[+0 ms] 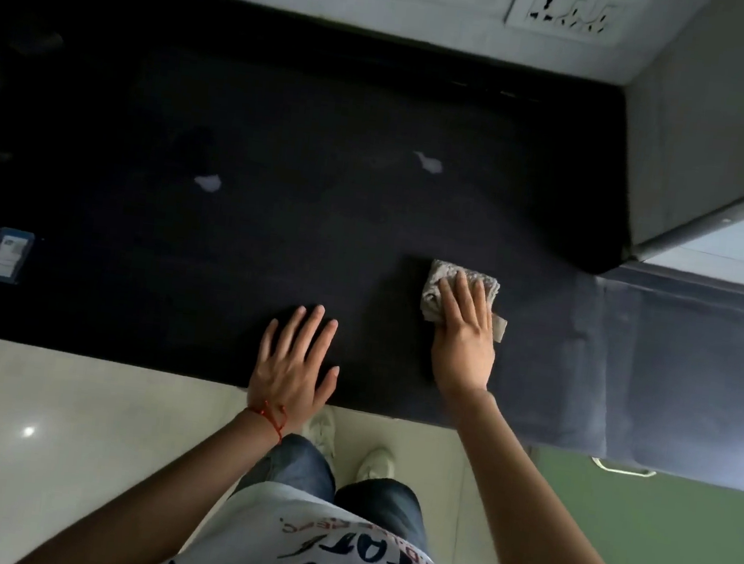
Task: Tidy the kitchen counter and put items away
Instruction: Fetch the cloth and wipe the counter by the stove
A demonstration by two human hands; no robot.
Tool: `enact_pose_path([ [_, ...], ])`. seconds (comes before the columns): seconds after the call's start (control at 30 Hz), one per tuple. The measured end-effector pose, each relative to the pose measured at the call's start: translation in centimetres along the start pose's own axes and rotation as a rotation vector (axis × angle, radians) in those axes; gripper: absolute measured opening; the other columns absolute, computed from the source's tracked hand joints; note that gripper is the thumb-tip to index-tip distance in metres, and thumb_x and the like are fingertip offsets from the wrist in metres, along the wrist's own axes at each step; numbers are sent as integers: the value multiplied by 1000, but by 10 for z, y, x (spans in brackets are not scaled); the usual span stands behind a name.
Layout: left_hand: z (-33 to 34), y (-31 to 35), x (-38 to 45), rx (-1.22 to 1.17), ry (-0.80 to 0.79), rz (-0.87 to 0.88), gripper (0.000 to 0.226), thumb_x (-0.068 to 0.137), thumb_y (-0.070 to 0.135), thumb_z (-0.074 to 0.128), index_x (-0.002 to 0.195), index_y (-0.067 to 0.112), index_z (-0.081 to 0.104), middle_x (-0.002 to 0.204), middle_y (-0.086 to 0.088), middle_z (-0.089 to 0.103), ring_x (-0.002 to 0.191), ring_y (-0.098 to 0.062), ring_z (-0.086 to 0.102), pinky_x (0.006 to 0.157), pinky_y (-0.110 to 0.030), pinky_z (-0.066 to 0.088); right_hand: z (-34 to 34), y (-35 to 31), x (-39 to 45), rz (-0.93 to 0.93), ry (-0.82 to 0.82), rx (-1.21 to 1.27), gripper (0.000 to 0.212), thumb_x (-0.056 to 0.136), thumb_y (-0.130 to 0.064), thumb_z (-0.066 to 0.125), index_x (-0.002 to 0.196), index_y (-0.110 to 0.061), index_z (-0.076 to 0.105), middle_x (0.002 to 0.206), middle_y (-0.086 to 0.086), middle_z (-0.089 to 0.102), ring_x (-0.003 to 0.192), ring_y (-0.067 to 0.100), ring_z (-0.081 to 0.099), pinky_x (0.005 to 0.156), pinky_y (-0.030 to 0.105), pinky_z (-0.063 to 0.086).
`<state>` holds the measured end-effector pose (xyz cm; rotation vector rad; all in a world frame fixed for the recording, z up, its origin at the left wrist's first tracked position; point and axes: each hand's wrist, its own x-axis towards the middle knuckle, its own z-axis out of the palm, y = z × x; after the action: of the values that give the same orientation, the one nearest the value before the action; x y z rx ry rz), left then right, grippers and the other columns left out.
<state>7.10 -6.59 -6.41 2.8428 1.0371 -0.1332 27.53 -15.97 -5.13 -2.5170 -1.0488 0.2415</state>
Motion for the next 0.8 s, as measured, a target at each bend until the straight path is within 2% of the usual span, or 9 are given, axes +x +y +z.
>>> enact_pose_path([
  [0.07,-1,-2,1,-10,1,-1,59,81,45,40,133,19,47,142,-6,47,131,-25,39,102,-50,39,5,-2,-16,-106,7,-18,51,83,-3,51,133,-15,49,144,9,43,138,31,31,113,47,29],
  [0.13,-2,-2,3,-28,10,13,58,81,45,40,132,18,48,142,-6,48,131,-23,34,102,-50,39,8,1,-42,-253,-13,-35,51,84,-7,47,133,-17,48,144,7,43,137,29,31,115,40,25],
  [0.2,-1,-5,4,-68,14,28,57,82,45,40,131,18,48,142,-6,48,132,-22,31,102,-51,39,10,1,-56,-290,-36,-34,51,84,-9,44,134,-17,46,144,6,43,137,28,31,116,35,21],
  [0.27,-1,-9,9,-100,14,21,56,82,45,40,130,17,49,142,-8,48,132,-22,31,102,-52,38,10,0,-48,-293,-28,-46,51,83,-9,43,133,-18,47,142,6,46,136,28,34,115,36,24],
  [0.33,-2,-13,17,-110,0,-7,56,82,45,40,129,16,50,141,-9,48,132,-23,35,103,-52,37,11,-4,-26,-306,-34,-70,51,82,-8,45,132,-19,49,141,7,47,135,29,36,112,39,28],
  [0.47,-9,-24,37,-70,-31,-82,58,82,47,37,129,16,50,142,-10,47,131,-29,45,102,-53,38,15,-20,51,-274,-33,-28,57,75,5,53,129,-14,53,139,12,49,133,35,39,111,43,28],
  [0.67,-11,-29,48,-30,-29,-126,56,84,45,36,130,16,47,140,-11,49,129,-29,48,104,-51,37,17,-38,165,-200,-116,-12,59,84,3,43,138,-19,41,152,5,30,144,27,17,119,37,16],
  [0.8,-8,-28,47,-31,7,-132,54,83,44,40,130,17,48,141,-10,48,129,-27,47,106,-51,38,20,-41,205,-187,-130,-21,56,88,-1,41,139,-21,39,154,1,27,145,24,14,119,37,16],
])
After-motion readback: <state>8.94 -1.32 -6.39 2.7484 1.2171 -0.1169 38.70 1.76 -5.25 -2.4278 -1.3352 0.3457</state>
